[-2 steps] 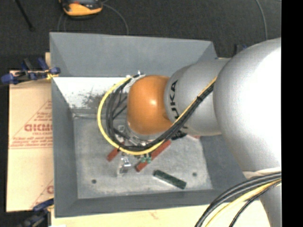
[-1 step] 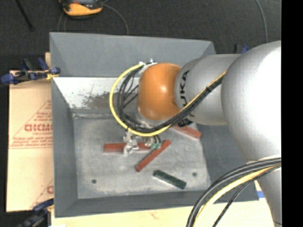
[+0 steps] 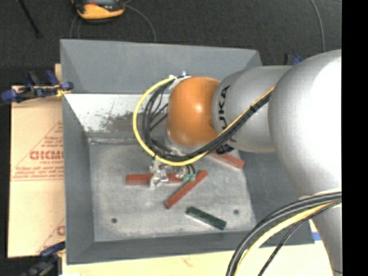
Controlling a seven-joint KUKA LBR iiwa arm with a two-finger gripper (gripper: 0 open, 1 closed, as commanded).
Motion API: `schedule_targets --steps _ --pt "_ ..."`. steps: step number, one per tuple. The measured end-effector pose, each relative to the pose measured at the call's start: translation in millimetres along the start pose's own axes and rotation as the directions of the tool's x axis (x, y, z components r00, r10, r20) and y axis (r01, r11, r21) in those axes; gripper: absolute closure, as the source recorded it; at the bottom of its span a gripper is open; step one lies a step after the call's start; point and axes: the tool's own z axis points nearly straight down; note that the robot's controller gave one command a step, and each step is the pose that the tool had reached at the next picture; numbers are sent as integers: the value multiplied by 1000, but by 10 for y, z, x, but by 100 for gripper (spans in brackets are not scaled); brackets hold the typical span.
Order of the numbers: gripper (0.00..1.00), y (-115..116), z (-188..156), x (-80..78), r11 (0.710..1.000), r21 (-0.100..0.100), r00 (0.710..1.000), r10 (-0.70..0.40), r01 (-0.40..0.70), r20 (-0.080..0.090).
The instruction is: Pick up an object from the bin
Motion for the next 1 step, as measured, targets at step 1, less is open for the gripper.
schedule_targets --steps 1 --pt "100 179 -1280 48 1000 -2 1000 11 -11 4"
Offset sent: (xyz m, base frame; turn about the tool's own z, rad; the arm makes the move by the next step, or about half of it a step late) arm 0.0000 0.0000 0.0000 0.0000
